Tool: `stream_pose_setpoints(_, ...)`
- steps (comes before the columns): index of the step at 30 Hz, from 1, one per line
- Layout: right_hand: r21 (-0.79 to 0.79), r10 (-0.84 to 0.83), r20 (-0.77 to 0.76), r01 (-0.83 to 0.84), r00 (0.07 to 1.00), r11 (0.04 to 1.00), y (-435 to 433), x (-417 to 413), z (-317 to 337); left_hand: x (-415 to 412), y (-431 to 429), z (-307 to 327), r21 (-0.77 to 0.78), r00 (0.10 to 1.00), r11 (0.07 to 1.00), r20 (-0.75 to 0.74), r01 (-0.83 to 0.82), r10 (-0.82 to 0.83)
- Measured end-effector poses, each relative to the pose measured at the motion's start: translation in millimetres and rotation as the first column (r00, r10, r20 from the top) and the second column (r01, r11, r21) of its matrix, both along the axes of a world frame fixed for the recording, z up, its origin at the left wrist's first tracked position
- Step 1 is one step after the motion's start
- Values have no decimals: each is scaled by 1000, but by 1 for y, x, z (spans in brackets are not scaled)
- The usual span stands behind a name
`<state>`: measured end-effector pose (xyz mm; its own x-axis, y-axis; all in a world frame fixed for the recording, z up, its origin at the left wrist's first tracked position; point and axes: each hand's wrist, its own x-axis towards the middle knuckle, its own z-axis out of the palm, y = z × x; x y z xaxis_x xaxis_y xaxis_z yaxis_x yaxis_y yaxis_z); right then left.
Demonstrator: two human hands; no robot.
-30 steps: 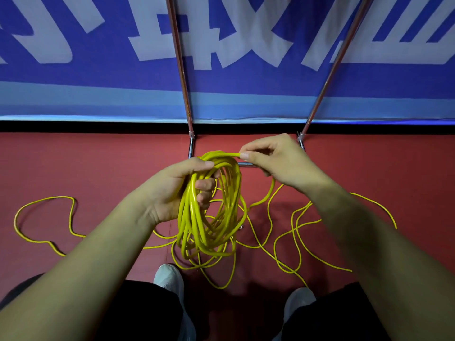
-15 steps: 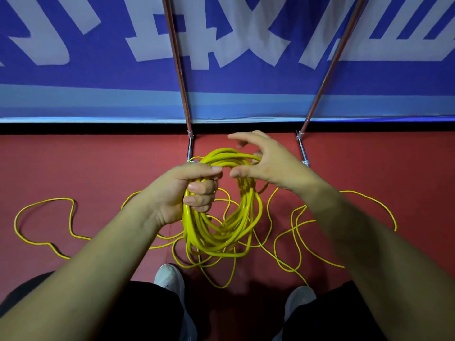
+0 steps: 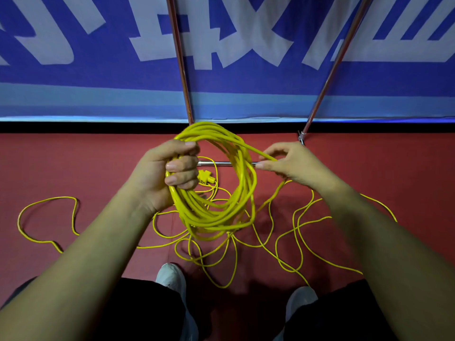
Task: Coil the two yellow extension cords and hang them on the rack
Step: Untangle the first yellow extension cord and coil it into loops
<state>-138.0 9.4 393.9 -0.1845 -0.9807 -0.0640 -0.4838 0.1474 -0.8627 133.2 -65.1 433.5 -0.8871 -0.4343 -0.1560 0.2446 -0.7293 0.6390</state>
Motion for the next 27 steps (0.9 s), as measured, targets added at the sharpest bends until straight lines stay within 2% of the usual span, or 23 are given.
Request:
stream_pose_setpoints(3, 160, 56, -44, -49, 997, 986, 2, -14, -22, 6, -6, 1, -2, 998, 999, -36, -46, 46)
stream_pose_setpoints(6, 399, 175, -74, -132, 982, 908, 9, -29, -48, 16, -17, 3, 63, 988, 995, -130, -76, 84)
stream_pose_setpoints(7, 427, 167, -62, -125, 984, 896, 11, -32, -57, 21, -21, 4, 100, 981, 993, -177, -59, 76)
stream_pose_setpoints(9, 400, 58, 30, -65, 998, 914, 12, -33, -65, 27, -25, 7, 109, 979, 991, -183, -75, 94)
stream_pose_setpoints(12, 337, -175, 288, 71, 942, 939, 10, -16, -51, 28, -22, 8, -44, 977, 976, -10, -215, 215)
stream_pose_setpoints(14, 284, -244, 319, 154, 916, 946, 8, -4, -43, 23, -19, 9, -108, 958, 957, 75, -270, 279)
stream_pose_setpoints(18, 77, -250, 112, 243, 962, 967, 0, 7, -29, 14, -14, 5, -161, 916, 937, 217, -309, 339)
stream_pose_setpoints(21, -6, -159, -191, 160, 969, 987, -1, 4, -12, 9, -12, 4, -181, 890, 923, 257, -340, 378)
stream_pose_setpoints(23, 67, -45, -384, 76, 922, 995, 2, 0, -2, 8, -12, 4, -164, 880, 916, 261, -365, 398)
stream_pose_setpoints(24, 113, 0, -420, 52, 907, 992, 4, -1, 3, 8, -13, 3, -162, 875, 914, 265, -373, 404)
stream_pose_setpoints(27, 269, 178, -370, -79, 912, 960, 10, 0, 13, 5, -12, 3, -177, 872, 918, 292, -355, 394)
